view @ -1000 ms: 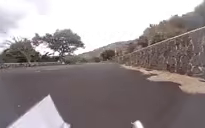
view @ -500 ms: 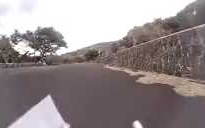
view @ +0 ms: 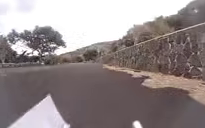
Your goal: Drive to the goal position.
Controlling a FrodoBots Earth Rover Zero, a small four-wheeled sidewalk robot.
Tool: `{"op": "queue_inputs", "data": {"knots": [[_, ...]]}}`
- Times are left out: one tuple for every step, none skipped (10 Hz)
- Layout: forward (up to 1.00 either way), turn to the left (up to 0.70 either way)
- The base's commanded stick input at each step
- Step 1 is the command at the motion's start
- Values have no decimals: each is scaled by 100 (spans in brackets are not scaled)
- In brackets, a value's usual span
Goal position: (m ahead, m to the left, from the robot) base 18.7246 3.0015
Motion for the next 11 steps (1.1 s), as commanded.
{"op": "queue_inputs", "data": {"knots": [[100,0],[100,0],[100,0],[100,0],[100,0],[100,0],[100,0],[100,0],[100,0],[100,0],[100,0]]}}
